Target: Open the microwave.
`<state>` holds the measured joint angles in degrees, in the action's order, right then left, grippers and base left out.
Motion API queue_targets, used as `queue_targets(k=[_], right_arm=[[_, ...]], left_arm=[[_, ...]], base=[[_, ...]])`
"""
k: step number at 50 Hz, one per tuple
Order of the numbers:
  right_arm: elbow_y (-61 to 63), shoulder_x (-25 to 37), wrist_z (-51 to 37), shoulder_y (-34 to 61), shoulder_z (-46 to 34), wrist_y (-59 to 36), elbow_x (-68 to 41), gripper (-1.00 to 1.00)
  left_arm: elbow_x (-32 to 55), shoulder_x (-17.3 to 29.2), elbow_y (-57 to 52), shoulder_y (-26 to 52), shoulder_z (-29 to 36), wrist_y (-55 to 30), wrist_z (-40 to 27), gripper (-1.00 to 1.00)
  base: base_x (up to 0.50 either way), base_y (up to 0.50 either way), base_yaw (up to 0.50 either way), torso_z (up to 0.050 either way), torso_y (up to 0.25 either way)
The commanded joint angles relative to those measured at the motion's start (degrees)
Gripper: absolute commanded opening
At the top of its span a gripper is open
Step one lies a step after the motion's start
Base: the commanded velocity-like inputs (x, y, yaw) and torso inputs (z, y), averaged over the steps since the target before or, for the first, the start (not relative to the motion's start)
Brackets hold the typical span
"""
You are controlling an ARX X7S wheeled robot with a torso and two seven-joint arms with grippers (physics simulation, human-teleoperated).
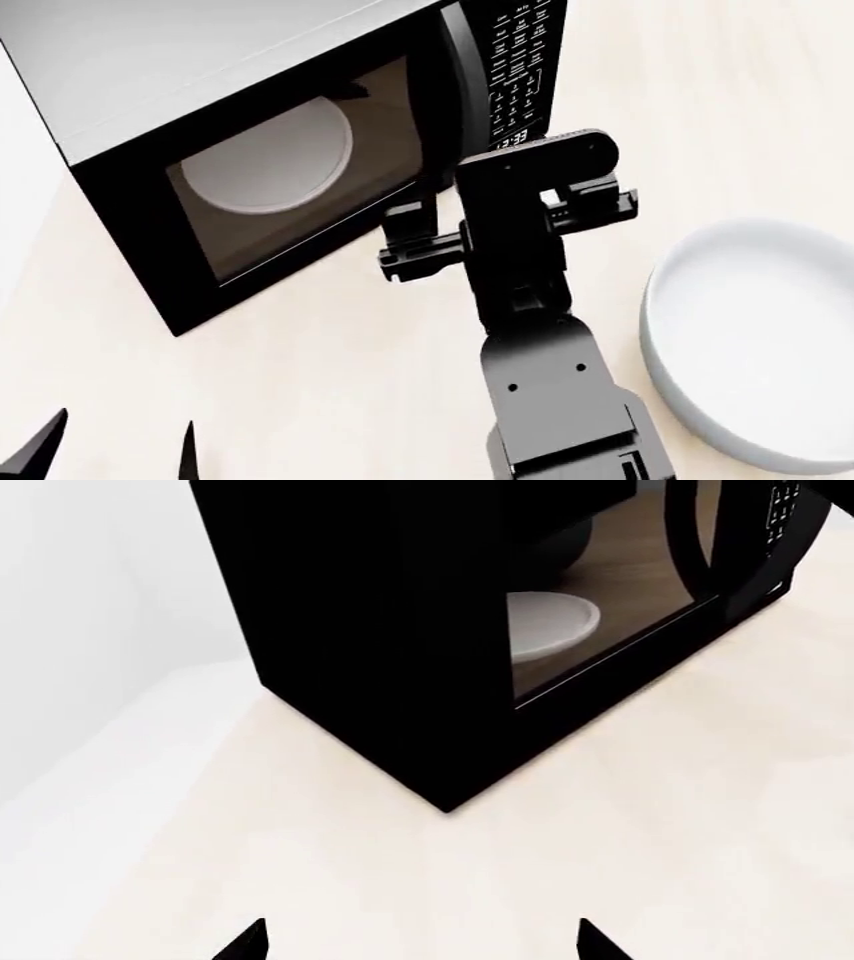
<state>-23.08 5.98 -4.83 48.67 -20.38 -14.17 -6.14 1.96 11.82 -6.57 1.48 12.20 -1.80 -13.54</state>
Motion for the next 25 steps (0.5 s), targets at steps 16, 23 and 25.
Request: queue_targets(k=[16,23,25], right_arm=[[-20.8,-2.9,-0.13,11.21,-3.08,8.06,1.37,1.0],[-25.89,-3.58,-0.1,12.9,-3.58,10.8,0.91,1.0],[-29.0,-4.11,0.07,13.99,-3.84,12.59,0.85,1.0]], left_arm=[[-0.26,0.9,-0.61,0.09,0.48,-1.64,-1.4,1.0],[-0.16,1.06,-0.96,0.06,0.71,-1.89,-1.71,1.0],[-0.14,1.07,-0.86,0.15,0.83,-1.87,-1.74,1.0]], base=[[0.0,0.0,0.0,0.0,0.0],[0.0,0.0,0.0,0.0,0.0],[0.0,0.0,0.0,0.0,0.0]])
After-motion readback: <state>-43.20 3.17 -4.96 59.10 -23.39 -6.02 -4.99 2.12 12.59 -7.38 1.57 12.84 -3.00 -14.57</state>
